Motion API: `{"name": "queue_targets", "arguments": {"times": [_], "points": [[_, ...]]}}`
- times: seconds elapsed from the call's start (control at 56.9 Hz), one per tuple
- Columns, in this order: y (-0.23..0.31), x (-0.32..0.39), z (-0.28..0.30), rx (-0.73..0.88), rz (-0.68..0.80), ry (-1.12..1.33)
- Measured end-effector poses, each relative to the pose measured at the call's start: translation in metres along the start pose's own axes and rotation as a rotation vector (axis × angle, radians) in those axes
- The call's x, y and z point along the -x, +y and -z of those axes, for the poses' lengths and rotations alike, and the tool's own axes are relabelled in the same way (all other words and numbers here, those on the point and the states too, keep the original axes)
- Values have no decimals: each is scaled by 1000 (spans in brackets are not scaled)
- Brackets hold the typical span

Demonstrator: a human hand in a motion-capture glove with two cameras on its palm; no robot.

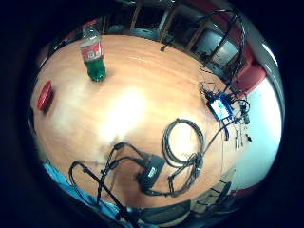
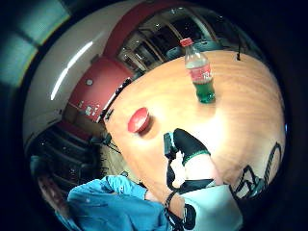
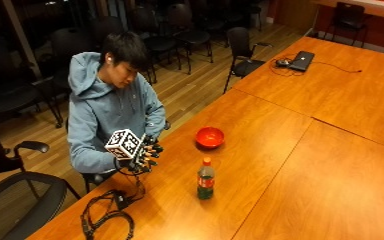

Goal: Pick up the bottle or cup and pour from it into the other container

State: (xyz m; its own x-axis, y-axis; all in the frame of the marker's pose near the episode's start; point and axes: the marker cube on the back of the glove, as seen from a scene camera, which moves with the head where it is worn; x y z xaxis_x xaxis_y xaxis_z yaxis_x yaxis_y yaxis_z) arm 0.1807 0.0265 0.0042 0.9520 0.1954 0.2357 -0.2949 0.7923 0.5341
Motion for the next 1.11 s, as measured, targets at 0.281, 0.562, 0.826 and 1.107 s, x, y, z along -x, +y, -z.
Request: {"name": "queue_targets", "arguments": {"times": [0.281, 0.562, 0.826, 1.107], "points": [[-34, -27, -32, -1, -47, -149], [-68, -45, -65, -55, -132, -259], [-83, -47, -80, -66, -193, -361], [-103, -35, -102, -46, -213, -393]]}}
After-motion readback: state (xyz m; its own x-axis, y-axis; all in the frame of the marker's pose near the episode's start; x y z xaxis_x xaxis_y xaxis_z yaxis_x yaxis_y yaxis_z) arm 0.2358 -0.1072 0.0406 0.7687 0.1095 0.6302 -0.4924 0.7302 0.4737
